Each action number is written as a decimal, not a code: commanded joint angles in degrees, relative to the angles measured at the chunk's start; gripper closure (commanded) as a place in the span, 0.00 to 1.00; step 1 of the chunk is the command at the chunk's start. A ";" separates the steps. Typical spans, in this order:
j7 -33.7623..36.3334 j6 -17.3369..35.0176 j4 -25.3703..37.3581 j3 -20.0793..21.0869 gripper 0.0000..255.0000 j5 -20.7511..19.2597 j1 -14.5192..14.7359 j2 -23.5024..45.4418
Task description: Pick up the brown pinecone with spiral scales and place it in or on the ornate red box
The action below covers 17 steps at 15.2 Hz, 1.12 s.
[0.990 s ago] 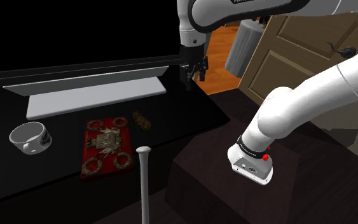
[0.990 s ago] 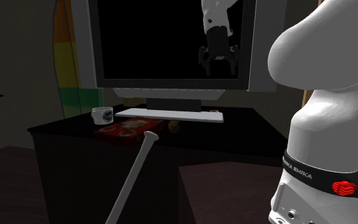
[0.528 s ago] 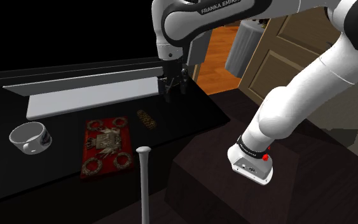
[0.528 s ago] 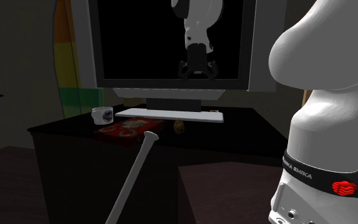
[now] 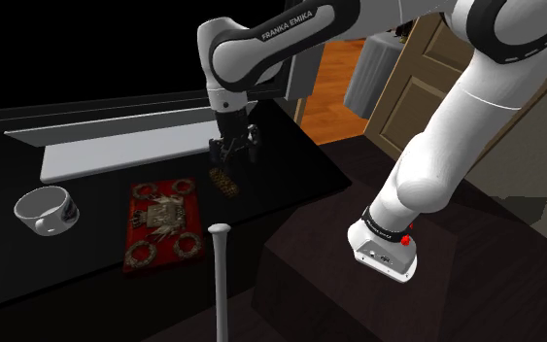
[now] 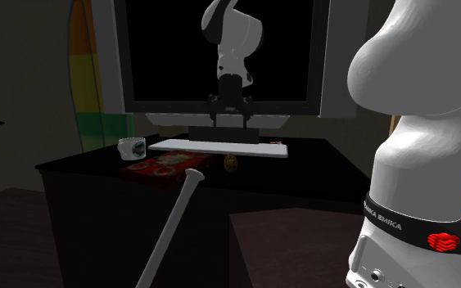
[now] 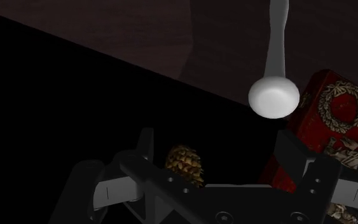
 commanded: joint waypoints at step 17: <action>0.04 5.71 -4.02 0.74 1.00 0.75 0.74 1.59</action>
